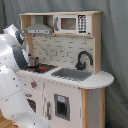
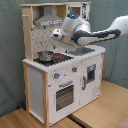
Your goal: Play with the kitchen
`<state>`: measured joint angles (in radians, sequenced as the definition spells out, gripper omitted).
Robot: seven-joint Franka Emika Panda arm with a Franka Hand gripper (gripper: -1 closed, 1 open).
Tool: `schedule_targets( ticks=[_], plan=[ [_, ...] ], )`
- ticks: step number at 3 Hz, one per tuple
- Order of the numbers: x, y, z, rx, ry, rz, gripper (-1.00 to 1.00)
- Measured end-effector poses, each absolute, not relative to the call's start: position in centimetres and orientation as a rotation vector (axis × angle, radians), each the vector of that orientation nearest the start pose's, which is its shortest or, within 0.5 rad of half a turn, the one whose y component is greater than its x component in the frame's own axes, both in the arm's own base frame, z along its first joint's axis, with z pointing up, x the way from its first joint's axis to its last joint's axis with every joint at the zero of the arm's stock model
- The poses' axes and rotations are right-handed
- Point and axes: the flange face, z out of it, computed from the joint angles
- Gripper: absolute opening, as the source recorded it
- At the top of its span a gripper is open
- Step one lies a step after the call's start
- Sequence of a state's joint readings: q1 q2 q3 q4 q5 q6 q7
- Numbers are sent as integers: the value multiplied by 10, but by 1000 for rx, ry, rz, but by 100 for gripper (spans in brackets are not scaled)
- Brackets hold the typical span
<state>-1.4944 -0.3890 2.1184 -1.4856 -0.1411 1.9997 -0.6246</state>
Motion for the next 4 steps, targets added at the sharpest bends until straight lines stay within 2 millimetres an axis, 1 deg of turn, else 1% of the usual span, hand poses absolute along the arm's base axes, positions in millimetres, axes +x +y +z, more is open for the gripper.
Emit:
schedule_targets(
  ticks=[4],
  plan=[
    [504, 482, 567, -2699, -2288, -474, 100]
  ],
)
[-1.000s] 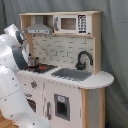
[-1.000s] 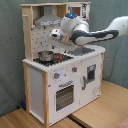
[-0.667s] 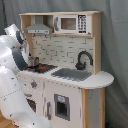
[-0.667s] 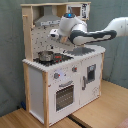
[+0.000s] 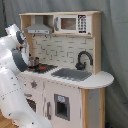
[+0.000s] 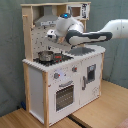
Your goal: Play with the kitchen
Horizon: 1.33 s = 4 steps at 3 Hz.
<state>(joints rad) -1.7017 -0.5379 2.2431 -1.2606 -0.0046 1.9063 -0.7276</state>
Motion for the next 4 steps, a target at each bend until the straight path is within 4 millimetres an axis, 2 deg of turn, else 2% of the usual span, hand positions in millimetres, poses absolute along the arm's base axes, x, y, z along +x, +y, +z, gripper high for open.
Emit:
schedule_targets(
  ticks=[2, 4],
  plan=[
    [522, 498, 557, -2662, -2296, -412, 100],
    [531, 505, 553, -2633, -2290, -336, 100]
  ],
)
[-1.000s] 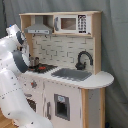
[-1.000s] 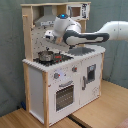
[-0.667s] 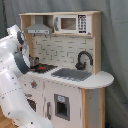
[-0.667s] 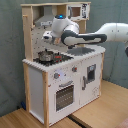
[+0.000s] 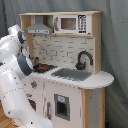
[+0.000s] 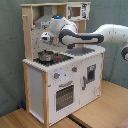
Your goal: Play with the kitchen
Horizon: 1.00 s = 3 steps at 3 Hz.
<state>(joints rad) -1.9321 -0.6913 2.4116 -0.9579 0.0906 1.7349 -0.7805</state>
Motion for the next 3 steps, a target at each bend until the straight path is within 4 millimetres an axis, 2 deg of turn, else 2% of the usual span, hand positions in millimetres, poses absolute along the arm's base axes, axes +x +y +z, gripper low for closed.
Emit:
schedule_targets(
  ticks=[1, 2, 3],
  plan=[
    [534, 501, 546, -2611, -2265, -253, 100],
    [541, 493, 527, -2590, -2229, -136, 100],
    [543, 490, 520, -2581, -2217, -89, 100]
  ],
)
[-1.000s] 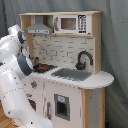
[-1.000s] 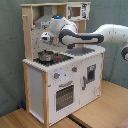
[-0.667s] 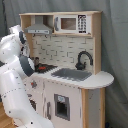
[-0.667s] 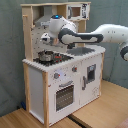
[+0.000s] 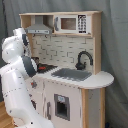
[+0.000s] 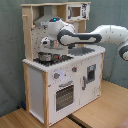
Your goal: Play with the kitchen
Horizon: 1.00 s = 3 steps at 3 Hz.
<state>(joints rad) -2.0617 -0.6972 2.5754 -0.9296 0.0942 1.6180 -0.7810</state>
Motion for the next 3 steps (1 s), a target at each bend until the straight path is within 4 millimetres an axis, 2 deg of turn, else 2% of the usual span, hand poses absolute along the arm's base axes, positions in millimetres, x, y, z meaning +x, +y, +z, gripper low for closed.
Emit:
schedule_targets(
  ticks=[1, 2, 3],
  plan=[
    [543, 490, 520, -2581, -2216, -87, -100],
    [537, 478, 532, -2589, -2182, -11, -100],
    [523, 464, 560, -2622, -2107, 52, -100]
  ],
)
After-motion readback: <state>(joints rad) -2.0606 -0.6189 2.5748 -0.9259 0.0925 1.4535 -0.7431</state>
